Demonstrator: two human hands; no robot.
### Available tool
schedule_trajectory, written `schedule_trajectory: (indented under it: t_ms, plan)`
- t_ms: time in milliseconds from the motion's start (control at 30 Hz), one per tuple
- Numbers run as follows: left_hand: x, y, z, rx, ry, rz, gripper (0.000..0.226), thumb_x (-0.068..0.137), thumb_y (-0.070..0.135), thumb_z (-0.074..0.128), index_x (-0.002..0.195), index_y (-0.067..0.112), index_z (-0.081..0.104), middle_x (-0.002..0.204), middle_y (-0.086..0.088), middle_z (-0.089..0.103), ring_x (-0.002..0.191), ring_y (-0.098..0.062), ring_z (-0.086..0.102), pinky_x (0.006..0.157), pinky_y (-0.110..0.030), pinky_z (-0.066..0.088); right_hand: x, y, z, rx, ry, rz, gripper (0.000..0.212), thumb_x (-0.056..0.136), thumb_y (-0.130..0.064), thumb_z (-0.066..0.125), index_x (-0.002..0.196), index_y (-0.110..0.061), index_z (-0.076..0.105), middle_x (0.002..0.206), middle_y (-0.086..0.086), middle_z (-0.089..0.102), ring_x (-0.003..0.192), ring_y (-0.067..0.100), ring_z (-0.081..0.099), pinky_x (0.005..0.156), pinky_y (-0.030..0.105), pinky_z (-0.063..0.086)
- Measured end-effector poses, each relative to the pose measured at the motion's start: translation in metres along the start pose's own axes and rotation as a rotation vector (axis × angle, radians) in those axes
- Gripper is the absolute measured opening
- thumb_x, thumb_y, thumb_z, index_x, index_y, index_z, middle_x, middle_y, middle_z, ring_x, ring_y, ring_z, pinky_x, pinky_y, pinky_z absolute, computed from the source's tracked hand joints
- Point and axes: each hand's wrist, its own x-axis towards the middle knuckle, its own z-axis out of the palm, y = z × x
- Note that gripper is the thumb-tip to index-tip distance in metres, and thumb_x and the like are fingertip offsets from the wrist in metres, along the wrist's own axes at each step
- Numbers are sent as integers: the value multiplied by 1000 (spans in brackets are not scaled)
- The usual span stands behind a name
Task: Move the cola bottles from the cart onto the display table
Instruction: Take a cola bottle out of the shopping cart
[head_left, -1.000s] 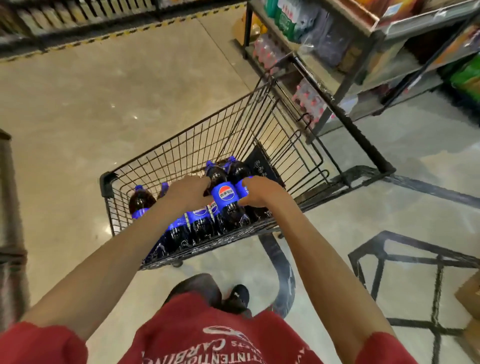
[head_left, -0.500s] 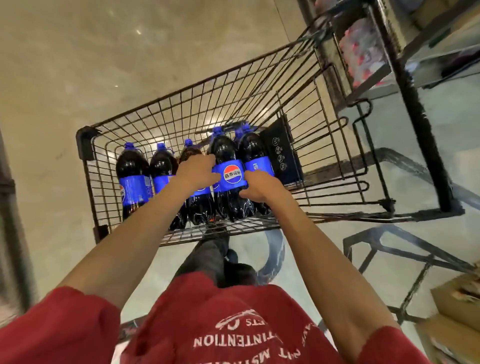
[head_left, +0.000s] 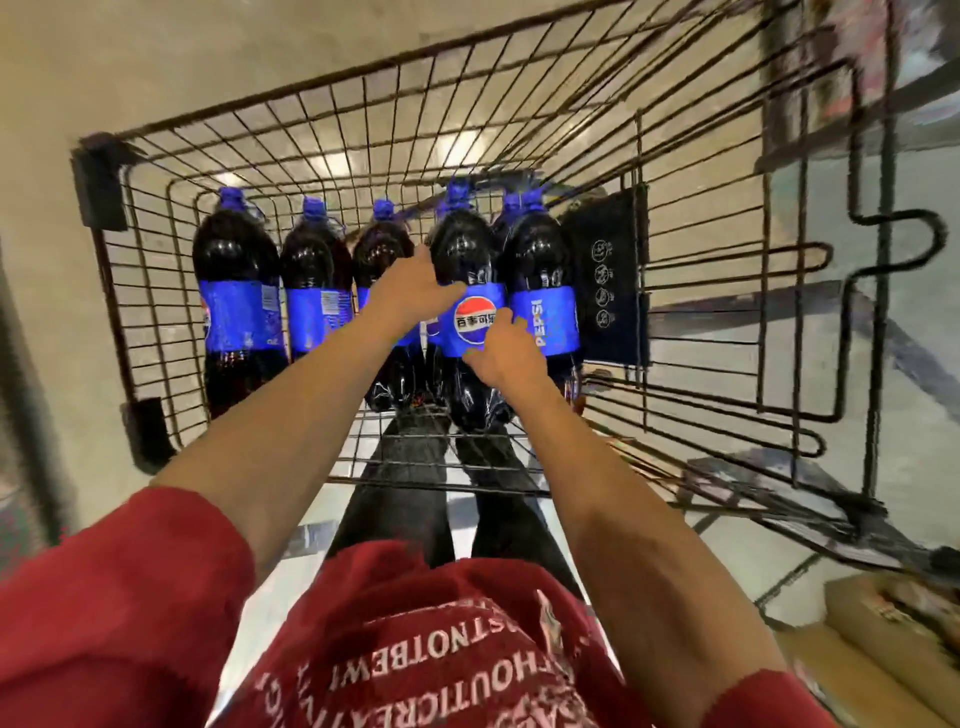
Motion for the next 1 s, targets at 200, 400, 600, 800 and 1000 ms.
schedule_trajectory:
  t_ms: [200,400,600,800,1000]
  plan:
    - [24,6,19,-186,15,-105,94,86,53,74,150,4,25,143,-18,50,129,-38,52,99,-40,46,18,9,16,179,-2,52,92,85,-35,79,148,3,24,146,27,33,128,46,48,100,46,44]
    - [42,12,35,-452,11,-186,133,75,56,83,158,5,-8,158,-15,36,142,-33,42,106,-36,42,21,8,28,195,-10,32,118,84,-40,80,157,5,0,152,26,21,134,45,39,110,44,38]
    - [51,-4,54,-648,144,-150,106,67,47,92,145,14,27,130,-3,56,116,-22,59,86,-30,50,28,16,36,355,-25,16,122,75,-33,87,158,-1,2,150,24,29,132,40,43,110,46,42]
    - [52,-21,51,-780,168,-149,89,65,38,95,128,20,34,115,5,59,104,-16,65,91,-34,57,41,23,37,556,-95,55,109,60,-29,97,143,-12,30,127,-5,55,119,18,58,92,29,49]
    - [45,-24,48,-809,169,-114,99,56,45,96,128,20,34,117,1,63,101,-18,68,90,-42,59,34,23,36,575,-66,60,96,61,-28,97,134,-14,37,116,-8,59,103,11,61,83,24,48]
